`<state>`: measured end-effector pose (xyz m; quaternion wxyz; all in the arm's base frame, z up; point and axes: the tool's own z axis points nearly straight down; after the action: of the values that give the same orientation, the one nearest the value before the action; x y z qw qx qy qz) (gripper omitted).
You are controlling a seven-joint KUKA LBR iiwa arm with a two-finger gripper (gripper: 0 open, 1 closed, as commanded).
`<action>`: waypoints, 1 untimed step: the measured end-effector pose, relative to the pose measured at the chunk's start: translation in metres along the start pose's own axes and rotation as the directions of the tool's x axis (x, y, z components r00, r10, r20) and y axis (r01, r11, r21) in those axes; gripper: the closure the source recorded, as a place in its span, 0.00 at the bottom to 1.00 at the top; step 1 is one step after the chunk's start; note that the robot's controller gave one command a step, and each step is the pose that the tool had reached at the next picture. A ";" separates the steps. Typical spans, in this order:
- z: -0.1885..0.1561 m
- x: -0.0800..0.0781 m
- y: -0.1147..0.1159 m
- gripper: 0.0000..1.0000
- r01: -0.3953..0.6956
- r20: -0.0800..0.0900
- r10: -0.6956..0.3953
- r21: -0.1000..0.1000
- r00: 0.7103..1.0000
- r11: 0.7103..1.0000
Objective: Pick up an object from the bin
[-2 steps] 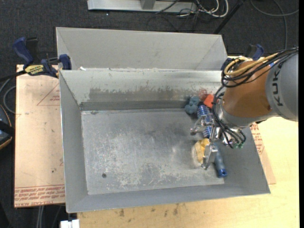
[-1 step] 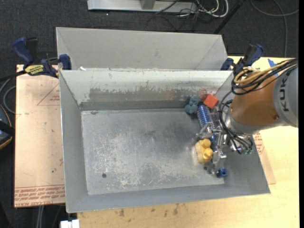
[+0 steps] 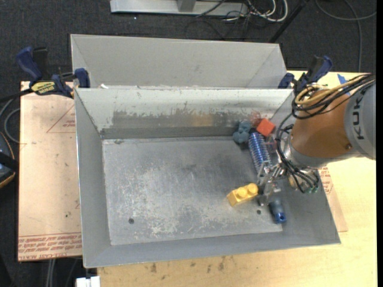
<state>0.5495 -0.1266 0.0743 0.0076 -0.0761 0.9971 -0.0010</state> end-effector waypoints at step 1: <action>0.002 0.003 0.000 0.00 0.001 -0.011 -0.001 -0.002 1.000 1.000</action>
Offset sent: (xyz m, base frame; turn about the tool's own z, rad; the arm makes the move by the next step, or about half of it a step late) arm 0.0000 0.0000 0.0000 0.0000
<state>0.5465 -0.1268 0.0725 0.0018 -0.0764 0.9971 -0.0002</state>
